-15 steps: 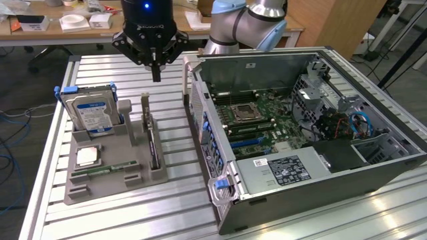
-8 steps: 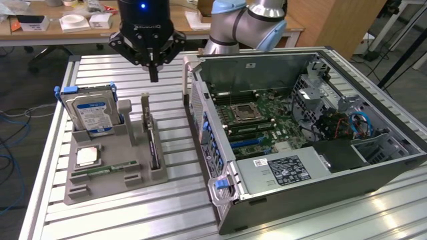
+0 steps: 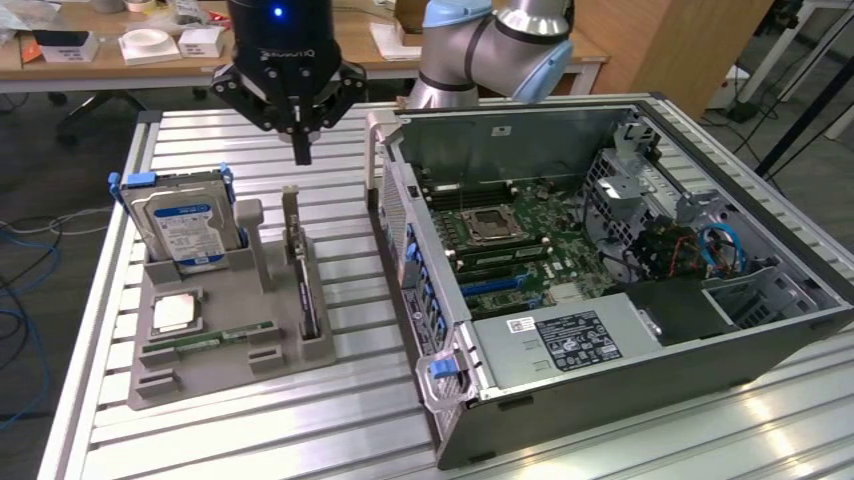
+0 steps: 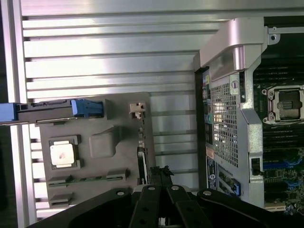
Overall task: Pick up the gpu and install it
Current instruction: 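Reach for the gpu, then pick up the gpu and move the gpu toward the slot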
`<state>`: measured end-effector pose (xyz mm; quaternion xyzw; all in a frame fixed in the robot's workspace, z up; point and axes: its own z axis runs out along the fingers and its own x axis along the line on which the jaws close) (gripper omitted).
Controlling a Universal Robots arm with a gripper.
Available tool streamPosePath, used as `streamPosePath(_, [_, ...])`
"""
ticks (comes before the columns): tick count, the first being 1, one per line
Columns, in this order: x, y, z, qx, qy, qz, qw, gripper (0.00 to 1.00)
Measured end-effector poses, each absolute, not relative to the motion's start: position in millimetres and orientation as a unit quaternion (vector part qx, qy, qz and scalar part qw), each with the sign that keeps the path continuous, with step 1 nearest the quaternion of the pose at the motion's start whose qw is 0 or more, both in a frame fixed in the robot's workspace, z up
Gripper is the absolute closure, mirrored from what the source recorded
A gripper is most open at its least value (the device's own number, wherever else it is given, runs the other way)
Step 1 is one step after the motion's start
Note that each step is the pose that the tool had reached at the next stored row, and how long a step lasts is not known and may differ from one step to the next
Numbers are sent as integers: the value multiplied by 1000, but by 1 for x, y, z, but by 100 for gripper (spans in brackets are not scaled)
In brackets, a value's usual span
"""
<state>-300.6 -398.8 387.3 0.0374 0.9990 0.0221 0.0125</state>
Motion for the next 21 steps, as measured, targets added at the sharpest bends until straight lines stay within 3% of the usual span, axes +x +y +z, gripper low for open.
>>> streamPosePath(16, [-301,-399,387,37,999,22,12,89])
streamPosePath(21, [-301,-399,387,37,999,22,12,65])
